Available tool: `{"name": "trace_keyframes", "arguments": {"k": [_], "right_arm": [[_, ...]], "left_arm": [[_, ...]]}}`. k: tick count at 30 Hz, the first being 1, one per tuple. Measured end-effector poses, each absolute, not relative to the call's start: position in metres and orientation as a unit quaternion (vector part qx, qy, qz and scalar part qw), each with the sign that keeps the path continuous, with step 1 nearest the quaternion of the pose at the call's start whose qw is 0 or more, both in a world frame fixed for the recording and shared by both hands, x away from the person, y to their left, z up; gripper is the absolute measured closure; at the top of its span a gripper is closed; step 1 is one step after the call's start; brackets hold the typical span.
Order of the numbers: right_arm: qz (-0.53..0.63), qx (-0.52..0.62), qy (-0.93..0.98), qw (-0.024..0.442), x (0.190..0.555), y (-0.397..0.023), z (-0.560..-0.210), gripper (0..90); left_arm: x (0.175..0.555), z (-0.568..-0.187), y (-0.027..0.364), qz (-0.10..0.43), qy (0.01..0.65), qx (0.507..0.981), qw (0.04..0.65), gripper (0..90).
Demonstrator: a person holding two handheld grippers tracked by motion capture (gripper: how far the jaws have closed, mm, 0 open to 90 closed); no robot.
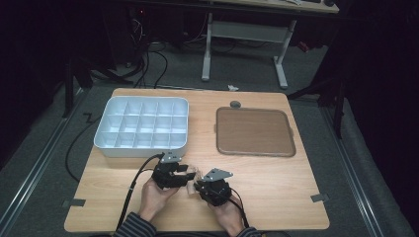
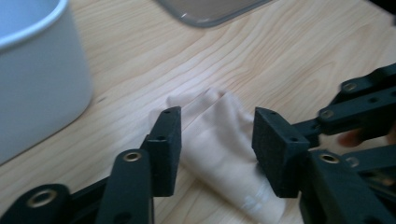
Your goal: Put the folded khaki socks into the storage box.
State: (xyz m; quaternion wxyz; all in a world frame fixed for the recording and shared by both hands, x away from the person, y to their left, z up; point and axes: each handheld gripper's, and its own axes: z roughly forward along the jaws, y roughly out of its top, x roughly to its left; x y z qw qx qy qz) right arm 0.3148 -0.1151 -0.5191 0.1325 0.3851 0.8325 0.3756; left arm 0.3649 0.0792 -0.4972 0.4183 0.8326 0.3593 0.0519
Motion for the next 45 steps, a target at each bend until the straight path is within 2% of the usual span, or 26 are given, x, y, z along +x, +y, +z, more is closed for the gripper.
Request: {"name": "trace_keyframes", "arguments": {"k": [8,12,23,28,34,45], "right_arm": [[0.375,0.376,0.836,0.139,0.314,-0.115,-0.519,79.8],[0.365,0.368,0.843,0.142,0.314,-0.114,-0.518,78.3],[0.365,0.372,0.841,0.145,0.314,-0.116,-0.515,70.3],[0.378,0.376,0.831,0.160,0.308,-0.127,-0.510,69.9],[0.374,0.413,0.811,0.179,0.308,-0.160,-0.515,65.5],[0.317,0.504,0.766,0.244,0.315,-0.239,-0.526,56.7]], "left_arm": [[0.376,-0.513,0.082,0.022,0.412,0.809,0.419,38.1],[0.380,-0.516,0.079,0.003,0.421,0.797,0.433,35.2],[0.383,-0.522,0.068,0.016,0.420,0.815,0.399,38.3],[0.384,-0.521,0.068,0.015,0.424,0.819,0.386,38.2],[0.382,-0.521,0.066,0.021,0.420,0.822,0.384,38.6],[0.382,-0.520,0.064,0.007,0.415,0.827,0.381,49.1]]}}
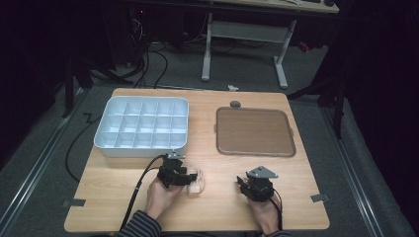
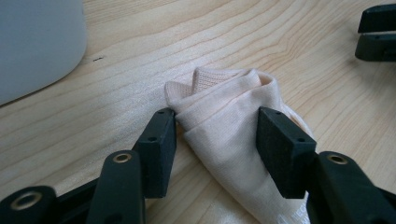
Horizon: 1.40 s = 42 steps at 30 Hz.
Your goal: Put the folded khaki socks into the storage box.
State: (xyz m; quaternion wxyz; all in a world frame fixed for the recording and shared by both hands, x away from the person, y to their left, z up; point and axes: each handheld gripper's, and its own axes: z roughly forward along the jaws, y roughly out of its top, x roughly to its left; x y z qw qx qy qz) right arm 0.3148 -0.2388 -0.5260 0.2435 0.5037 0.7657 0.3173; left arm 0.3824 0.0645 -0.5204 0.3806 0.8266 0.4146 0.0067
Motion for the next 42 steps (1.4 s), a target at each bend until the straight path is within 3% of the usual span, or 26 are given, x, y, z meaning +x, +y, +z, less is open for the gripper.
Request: {"name": "trace_keyframes", "arguments": {"k": [7,16,42], "right_arm": [[0.307,0.535,0.741,0.265,0.316,-0.266,-0.530,51.6],[0.317,0.556,0.728,0.246,0.325,-0.277,-0.531,44.7],[0.314,0.553,0.731,0.246,0.325,-0.275,-0.531,41.2]], "left_arm": [[0.385,-0.522,0.067,-0.012,0.413,0.824,0.388,54.9],[0.383,-0.520,0.067,-0.014,0.400,0.828,0.392,69.3],[0.377,-0.508,0.080,-0.015,0.380,0.825,0.418,73.5]]}}
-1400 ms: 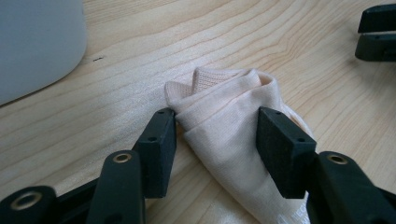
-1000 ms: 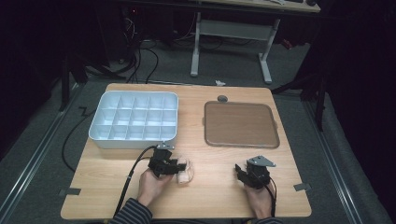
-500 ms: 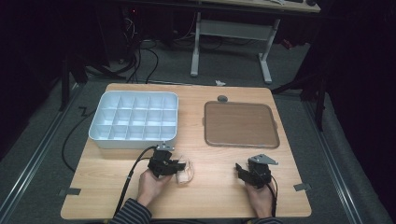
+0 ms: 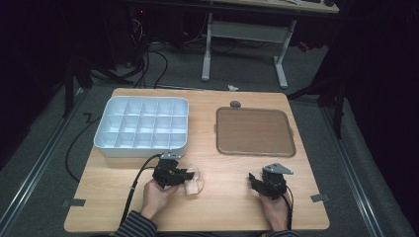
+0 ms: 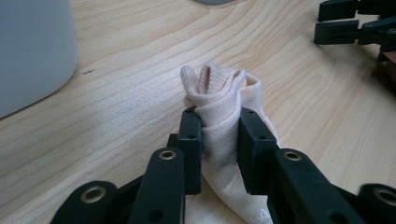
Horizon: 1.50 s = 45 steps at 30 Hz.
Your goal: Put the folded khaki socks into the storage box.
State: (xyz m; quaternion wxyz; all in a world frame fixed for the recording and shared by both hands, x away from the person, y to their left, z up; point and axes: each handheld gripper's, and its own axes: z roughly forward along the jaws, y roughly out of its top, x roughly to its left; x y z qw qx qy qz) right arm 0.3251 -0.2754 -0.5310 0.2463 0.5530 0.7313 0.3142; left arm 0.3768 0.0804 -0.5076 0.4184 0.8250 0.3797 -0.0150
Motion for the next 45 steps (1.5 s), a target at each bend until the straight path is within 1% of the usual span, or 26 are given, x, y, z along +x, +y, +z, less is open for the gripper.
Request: {"name": "trace_keyframes", "arguments": {"k": [6,13,22,39,45], "right_arm": [[0.314,0.554,0.731,0.246,0.325,-0.275,-0.531,40.9],[0.318,0.553,0.731,0.243,0.325,-0.276,-0.531,40.1],[0.316,0.549,0.735,0.243,0.325,-0.275,-0.531,39.5],[0.316,0.548,0.735,0.243,0.325,-0.275,-0.531,39.3],[0.317,0.549,0.734,0.243,0.325,-0.275,-0.531,39.3]], "left_arm": [[0.379,-0.502,0.087,-0.024,0.384,0.817,0.429,73.6],[0.381,-0.492,0.088,-0.013,0.380,0.820,0.428,73.6],[0.381,-0.485,0.103,-0.011,0.385,0.819,0.426,73.7],[0.385,-0.481,0.120,-0.013,0.387,0.817,0.427,73.9],[0.386,-0.467,0.124,-0.001,0.382,0.817,0.432,73.9]]}}
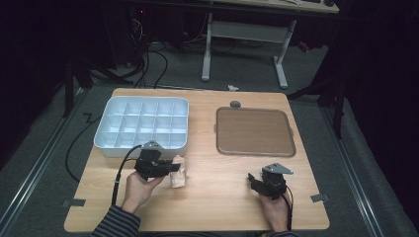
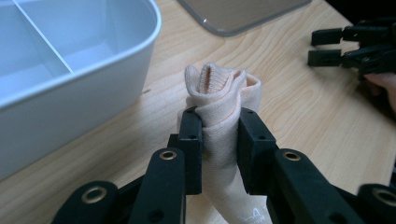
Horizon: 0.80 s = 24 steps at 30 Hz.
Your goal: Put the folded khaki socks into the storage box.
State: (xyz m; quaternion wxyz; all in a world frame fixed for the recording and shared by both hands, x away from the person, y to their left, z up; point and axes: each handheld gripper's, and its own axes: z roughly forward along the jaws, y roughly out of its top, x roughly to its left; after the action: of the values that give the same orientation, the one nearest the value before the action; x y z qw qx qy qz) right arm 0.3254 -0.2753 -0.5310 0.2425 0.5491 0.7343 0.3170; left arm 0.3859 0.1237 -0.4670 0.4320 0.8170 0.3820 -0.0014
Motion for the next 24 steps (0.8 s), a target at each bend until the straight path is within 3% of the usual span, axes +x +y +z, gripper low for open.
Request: {"name": "trace_keyframes", "arguments": {"k": [24], "right_arm": [[0.315,0.548,0.736,0.243,0.325,-0.275,-0.531,38.8]], "left_arm": [[0.402,-0.433,0.147,0.029,0.382,0.809,0.445,74.0]]}}
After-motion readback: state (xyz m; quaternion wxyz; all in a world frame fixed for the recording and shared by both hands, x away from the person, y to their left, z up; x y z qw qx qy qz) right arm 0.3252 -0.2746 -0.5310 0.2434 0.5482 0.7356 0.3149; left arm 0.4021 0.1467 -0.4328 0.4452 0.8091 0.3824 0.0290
